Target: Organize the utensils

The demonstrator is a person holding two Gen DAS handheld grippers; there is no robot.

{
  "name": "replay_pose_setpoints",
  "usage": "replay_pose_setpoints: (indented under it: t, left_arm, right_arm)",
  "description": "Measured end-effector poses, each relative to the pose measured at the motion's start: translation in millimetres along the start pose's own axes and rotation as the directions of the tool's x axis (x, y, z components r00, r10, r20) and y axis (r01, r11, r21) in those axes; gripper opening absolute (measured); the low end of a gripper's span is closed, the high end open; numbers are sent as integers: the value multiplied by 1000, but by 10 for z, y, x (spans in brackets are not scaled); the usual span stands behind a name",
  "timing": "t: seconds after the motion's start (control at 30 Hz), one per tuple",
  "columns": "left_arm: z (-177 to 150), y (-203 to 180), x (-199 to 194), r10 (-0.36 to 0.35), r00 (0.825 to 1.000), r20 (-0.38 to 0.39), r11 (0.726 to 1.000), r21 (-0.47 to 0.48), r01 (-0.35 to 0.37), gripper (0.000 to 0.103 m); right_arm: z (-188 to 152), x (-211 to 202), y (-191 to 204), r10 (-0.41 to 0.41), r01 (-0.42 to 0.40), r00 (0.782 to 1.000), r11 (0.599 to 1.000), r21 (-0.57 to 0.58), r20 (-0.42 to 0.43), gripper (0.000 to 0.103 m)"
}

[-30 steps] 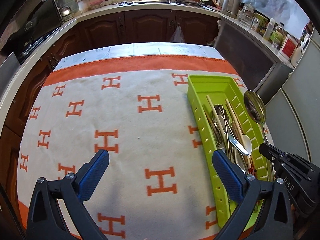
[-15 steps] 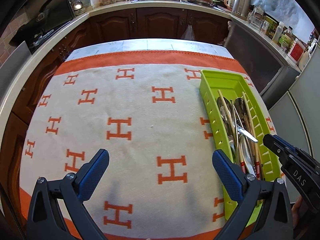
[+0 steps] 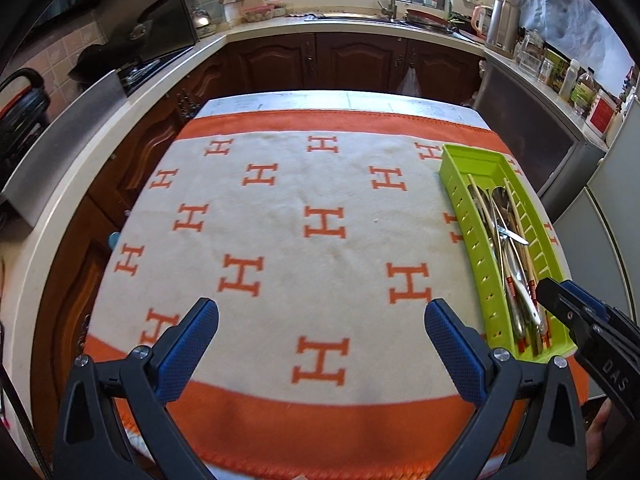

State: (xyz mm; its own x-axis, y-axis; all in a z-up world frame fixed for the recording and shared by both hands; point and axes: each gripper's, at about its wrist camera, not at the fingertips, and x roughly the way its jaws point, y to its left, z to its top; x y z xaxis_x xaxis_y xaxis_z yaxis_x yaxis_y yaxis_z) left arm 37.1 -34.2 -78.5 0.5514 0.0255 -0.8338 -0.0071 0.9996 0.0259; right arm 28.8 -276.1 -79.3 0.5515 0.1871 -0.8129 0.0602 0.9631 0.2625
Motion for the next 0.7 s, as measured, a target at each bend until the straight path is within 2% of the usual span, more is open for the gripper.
replay_pose_setpoints:
  t: [0.2,0.27,0.43,0.63,0.7]
  left_arm:
    - [-110,120,-357,15,999,52,1000,-5,-15,102]
    - [-131,126,-494,14,997,81,1000,3,-15,102]
    - [-159,130,-761,9,988,151,1000,12,-11,102]
    - [-138,166,-900,-22,989,145,1000,-11,23,102]
    - [-145,174,-914,-14,989,148,1000,-14,16,102]
  right_arm:
    - [-204,-467,363,11,-6,997,998,-67,70,56]
    - [-225,-636,442,7,0,995,997,-74,104,66]
    - [-227,-993,574,-13,26,988,996,-82,152,71]
    - [-244,-1354,685,-29,48,978,995,-86,207,81]
    - [-278,-1446,736,-37,58,975,994,-91,221,81]
